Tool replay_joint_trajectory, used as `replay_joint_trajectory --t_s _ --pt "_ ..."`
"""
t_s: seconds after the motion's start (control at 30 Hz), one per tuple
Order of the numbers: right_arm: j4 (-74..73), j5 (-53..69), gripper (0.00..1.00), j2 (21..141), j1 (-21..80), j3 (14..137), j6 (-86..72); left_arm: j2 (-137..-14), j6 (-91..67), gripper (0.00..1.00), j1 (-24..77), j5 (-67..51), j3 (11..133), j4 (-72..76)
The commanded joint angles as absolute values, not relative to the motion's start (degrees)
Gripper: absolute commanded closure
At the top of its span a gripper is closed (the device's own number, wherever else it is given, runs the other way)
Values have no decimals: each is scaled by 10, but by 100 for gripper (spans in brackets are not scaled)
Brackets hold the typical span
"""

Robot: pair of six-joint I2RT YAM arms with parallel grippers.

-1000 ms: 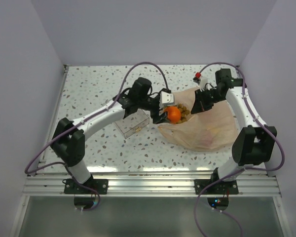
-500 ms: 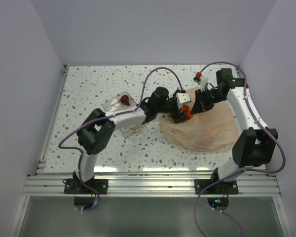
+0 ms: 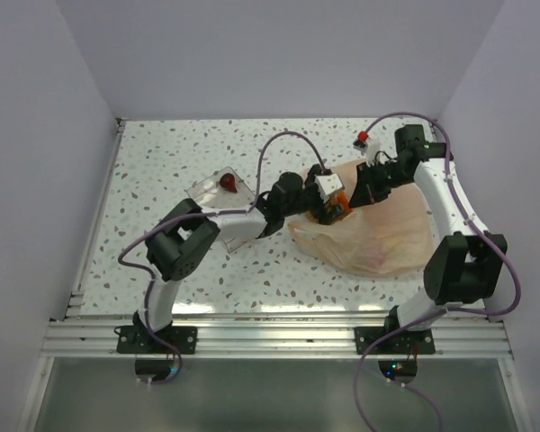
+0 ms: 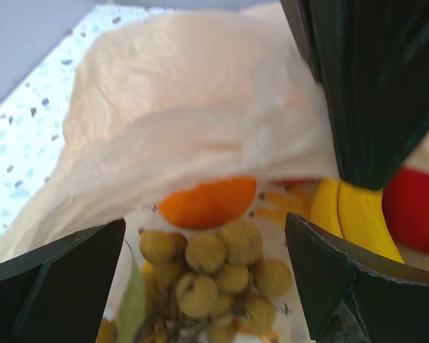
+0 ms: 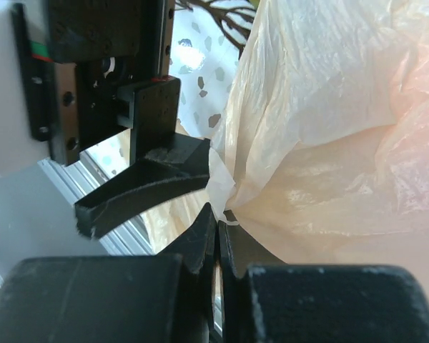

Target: Place the fake fruits into the plastic bag and tie a complex knot

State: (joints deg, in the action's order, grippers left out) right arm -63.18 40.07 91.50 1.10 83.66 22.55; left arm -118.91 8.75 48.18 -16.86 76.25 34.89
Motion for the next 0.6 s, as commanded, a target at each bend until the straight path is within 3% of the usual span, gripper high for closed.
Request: replay_joint_trajectory --t_s 0.0,0.2,0.37,0.57 --pt "-634 410 100 918 10 842 225 -1111 119 0 483 -170 717 354" --pt "-615 400 100 918 11 819 228 -899 118 0 458 -262 593 239" --pt "-605 399 100 925 11 809 228 -758 78 9 357 -286 557 74" --pt "-597 397 100 935 11 808 223 -805 167 26 193 -234 618 -60"
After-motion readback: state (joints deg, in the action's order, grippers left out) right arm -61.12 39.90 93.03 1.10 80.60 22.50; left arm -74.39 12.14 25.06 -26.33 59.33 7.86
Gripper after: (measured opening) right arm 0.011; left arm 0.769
